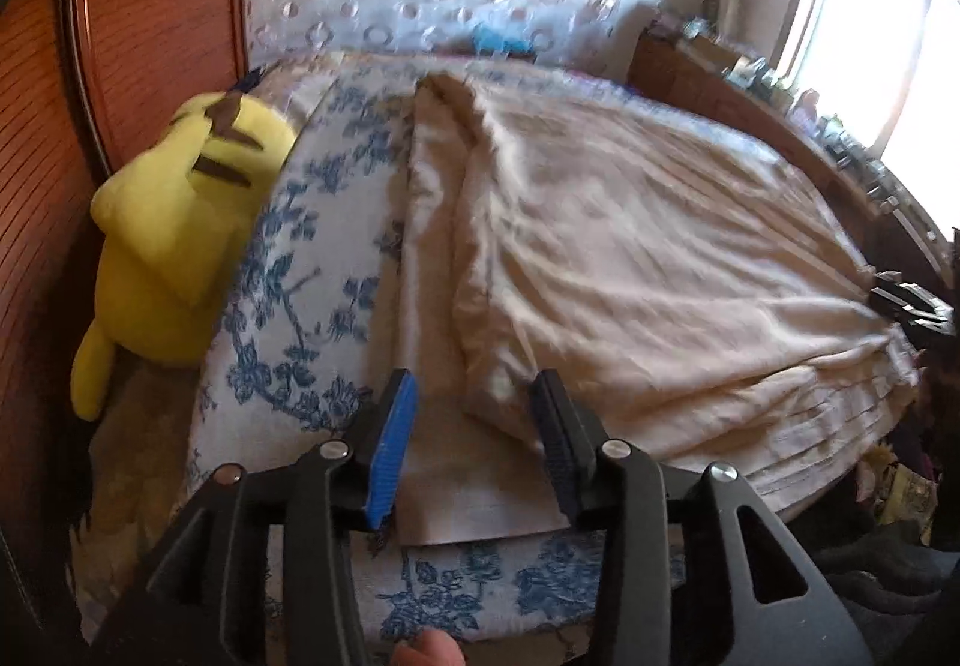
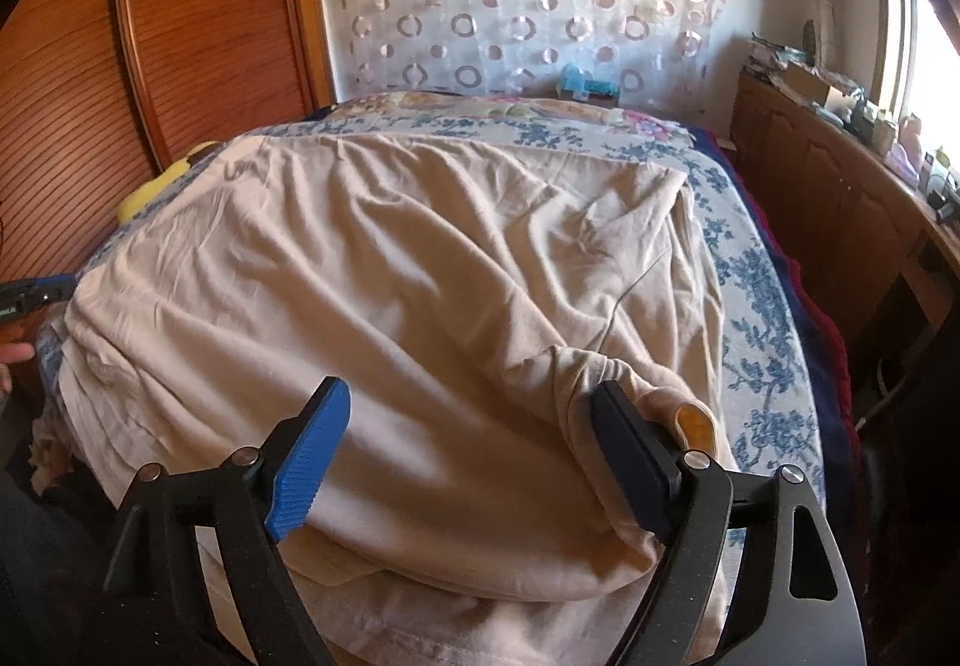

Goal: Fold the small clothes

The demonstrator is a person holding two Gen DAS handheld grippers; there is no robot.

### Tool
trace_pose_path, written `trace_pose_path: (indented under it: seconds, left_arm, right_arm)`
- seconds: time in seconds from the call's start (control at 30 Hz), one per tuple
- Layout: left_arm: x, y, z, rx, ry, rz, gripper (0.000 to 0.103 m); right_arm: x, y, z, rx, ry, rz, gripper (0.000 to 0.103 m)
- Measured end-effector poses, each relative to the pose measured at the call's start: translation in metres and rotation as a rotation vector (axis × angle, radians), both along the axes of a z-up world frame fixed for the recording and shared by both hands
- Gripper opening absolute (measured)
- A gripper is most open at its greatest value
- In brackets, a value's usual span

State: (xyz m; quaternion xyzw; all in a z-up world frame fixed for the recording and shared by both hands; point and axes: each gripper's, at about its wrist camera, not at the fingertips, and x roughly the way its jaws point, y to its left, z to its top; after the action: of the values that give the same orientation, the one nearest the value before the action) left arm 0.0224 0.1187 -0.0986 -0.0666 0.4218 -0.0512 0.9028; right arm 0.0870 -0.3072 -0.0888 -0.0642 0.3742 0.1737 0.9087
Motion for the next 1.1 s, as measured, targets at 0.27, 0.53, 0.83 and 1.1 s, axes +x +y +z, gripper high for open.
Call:
trace_pose_path:
  seconds: [0.27,0.53,0.83,1.1]
  left_arm:
    - [0.001,-0.001,-0.005,0.04,0.005,0.002,0.046]
    - [0.007,0.0,-0.006,0.095,0.003,0.009,0.049]
    - [0.008,0.0,-0.006,0.096,-0.003,0.007,0.049]
    - [0.008,0.0,-0.005,0.097,-0.014,0.006,0.049]
  right_arm:
    - [0.0,0.0,-0.008,0.008,0.013,-0.003,0.084]
    - [-0.001,-0.001,-0.01,0.007,0.014,-0.003,0.085]
    - [-0.004,0.006,-0.021,-0.054,-0.001,-0.01,0.085]
    - [-0.006,0.011,-0.028,-0.107,-0.028,-0.011,0.089]
